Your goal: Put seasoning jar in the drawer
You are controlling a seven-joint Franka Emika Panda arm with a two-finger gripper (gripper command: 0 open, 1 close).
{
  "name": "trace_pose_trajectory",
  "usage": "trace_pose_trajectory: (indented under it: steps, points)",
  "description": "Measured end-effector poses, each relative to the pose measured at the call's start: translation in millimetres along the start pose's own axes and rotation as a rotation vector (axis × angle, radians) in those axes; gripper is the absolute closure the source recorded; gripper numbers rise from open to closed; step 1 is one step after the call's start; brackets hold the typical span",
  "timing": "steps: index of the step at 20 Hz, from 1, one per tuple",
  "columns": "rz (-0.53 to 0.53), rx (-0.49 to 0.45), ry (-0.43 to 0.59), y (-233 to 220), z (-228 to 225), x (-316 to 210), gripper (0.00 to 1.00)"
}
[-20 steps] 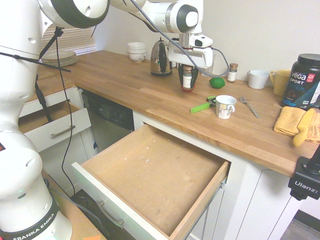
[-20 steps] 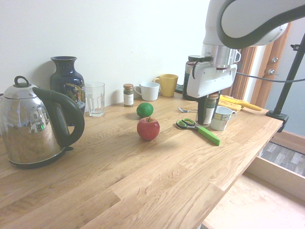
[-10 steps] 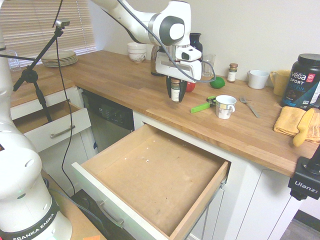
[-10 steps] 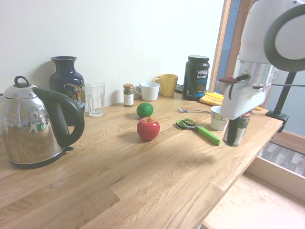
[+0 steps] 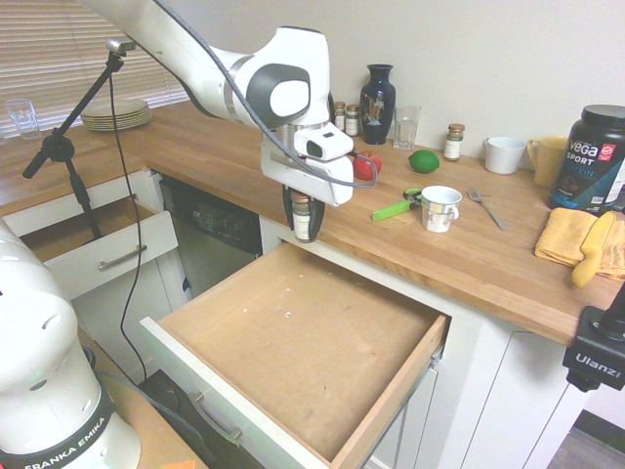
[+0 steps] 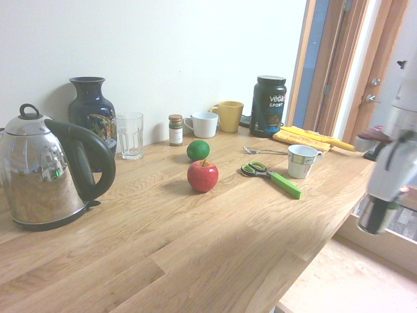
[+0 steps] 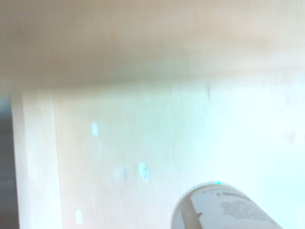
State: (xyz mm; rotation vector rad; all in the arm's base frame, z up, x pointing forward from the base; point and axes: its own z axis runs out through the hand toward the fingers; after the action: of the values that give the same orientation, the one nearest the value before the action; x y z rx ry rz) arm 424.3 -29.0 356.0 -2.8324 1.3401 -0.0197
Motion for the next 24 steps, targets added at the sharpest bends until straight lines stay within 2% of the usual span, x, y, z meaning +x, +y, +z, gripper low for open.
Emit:
trace_pose_trajectory:
  steps: [4,9,15,20,24]
  points:
    - [0.004,-0.013,-0.008,49,19,-44,1.0]
    - [0.002,-0.003,0.007,50,-12,-49,1.0]
    - [0.003,-0.021,-0.016,46,-1,-51,1.0]
    - [0.013,-0.011,-0.011,37,37,-38,1.0]
    - [-0.009,-0.011,0.022,33,98,-22,1.0]
